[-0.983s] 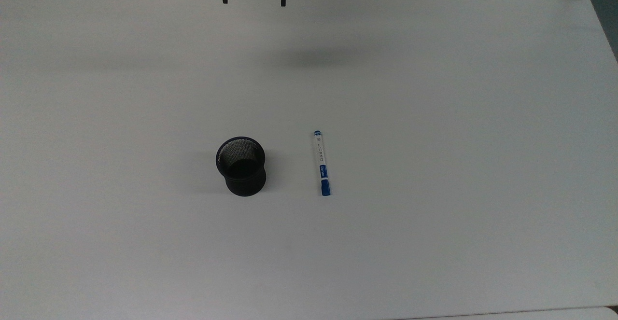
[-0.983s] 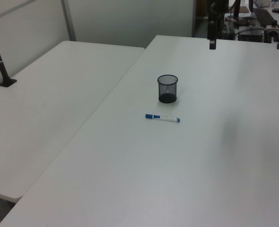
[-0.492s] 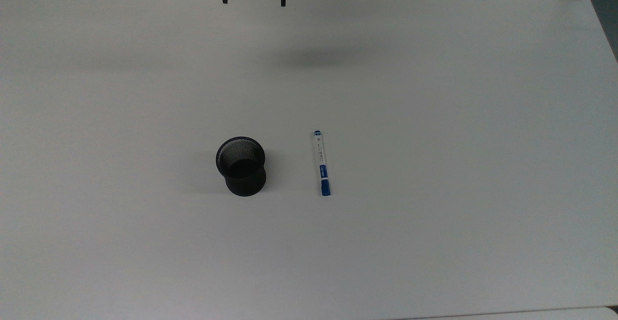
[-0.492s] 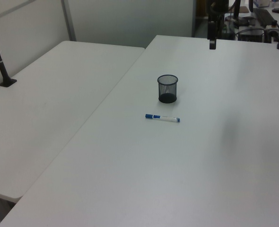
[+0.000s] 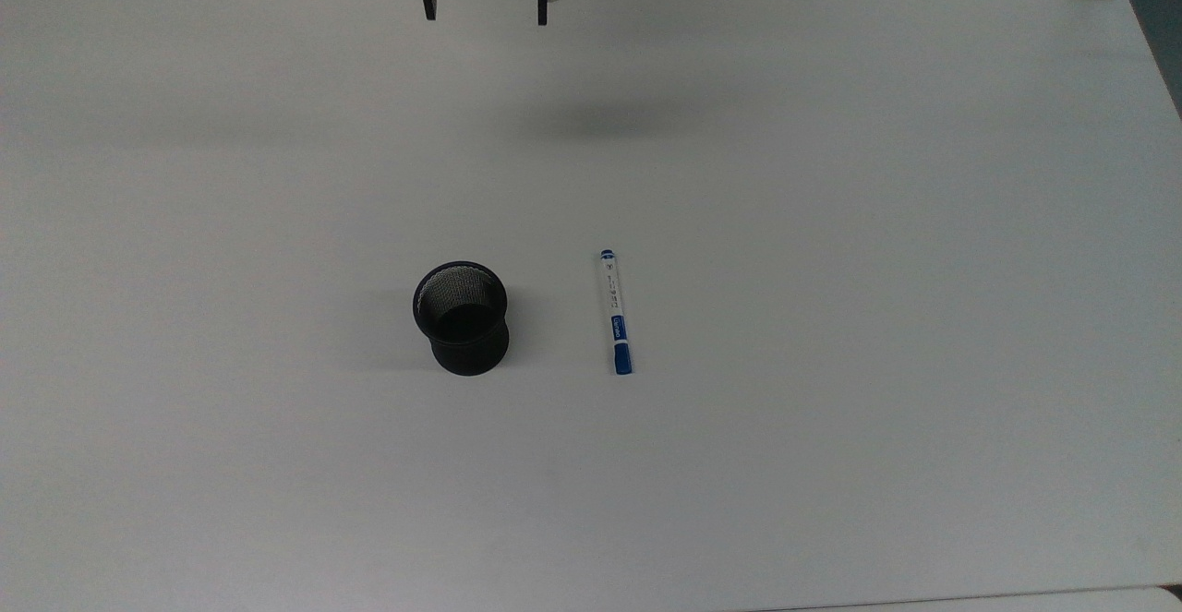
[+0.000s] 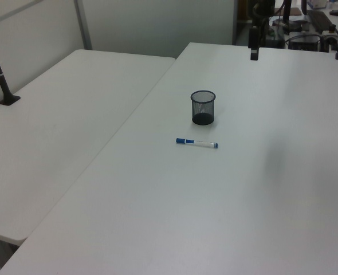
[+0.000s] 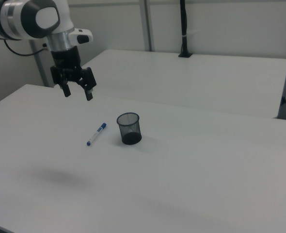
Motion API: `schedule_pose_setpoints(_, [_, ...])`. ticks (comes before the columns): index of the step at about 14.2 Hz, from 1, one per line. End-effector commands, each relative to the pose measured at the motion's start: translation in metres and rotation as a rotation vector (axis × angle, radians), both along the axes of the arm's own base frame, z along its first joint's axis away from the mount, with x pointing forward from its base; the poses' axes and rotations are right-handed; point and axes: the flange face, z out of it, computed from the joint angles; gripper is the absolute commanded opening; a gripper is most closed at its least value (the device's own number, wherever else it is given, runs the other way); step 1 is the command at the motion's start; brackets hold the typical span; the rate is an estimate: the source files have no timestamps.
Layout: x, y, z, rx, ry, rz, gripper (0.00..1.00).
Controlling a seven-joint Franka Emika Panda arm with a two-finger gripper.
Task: Insert the marker
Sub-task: 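Move the open gripper down over the white-and-blue marker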
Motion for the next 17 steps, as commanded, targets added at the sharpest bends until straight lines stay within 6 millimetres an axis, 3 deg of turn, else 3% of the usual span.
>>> schedule_pose_setpoints(1, [0.015,0.002,-0.01,0.01,-0.054,0.009,1.0])
schedule_pose_setpoints(4, [0.037,0.005,-0.018,0.024,-0.1,0.013,1.0])
schedule_pose_setpoints(7, [0.064,0.012,-0.042,0.035,-0.137,0.003,1.0])
schedule_pose_setpoints(9, [0.075,0.035,-0.057,0.043,-0.167,-0.009,1.0])
schedule_pose_setpoints(13, [0.098,0.075,-0.108,0.058,-0.201,-0.073,1.0])
schedule_pose_setpoints(17, [0.108,0.097,-0.136,0.034,-0.232,-0.112,1.0])
